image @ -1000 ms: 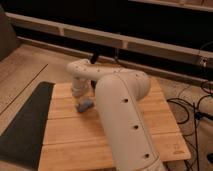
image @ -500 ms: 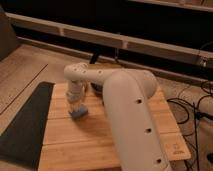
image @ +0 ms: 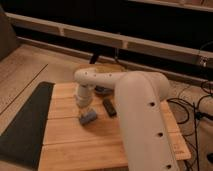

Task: Wipe the white sponge on the table

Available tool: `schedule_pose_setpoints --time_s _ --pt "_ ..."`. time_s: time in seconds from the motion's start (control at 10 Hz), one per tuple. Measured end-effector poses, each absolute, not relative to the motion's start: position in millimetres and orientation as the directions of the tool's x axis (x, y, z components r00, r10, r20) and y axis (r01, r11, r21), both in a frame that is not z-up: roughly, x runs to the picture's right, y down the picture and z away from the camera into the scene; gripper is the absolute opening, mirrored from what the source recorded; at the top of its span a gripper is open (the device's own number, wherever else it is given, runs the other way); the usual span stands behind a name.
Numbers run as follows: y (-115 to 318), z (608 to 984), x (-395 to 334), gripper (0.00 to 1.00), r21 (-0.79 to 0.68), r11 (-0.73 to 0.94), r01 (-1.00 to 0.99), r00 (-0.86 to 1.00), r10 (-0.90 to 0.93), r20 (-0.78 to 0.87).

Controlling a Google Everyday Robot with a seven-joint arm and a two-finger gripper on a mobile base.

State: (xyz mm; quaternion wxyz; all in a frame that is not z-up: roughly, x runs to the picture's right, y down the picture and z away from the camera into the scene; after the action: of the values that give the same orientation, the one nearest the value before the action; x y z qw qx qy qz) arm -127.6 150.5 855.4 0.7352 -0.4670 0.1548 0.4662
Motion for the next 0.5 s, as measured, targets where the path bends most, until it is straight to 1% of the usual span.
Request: schedule_pose_setpoints --time_s 0.2,0.5 --pt "130.9 875.8 -106.9 0.00 -0.504 0.149 -0.851 0.493 0.558 -0.668" --pt "99.5 897.5 -114.1 0.00 -0.511 0.206 -0.835 0.524 0.585 -0.619"
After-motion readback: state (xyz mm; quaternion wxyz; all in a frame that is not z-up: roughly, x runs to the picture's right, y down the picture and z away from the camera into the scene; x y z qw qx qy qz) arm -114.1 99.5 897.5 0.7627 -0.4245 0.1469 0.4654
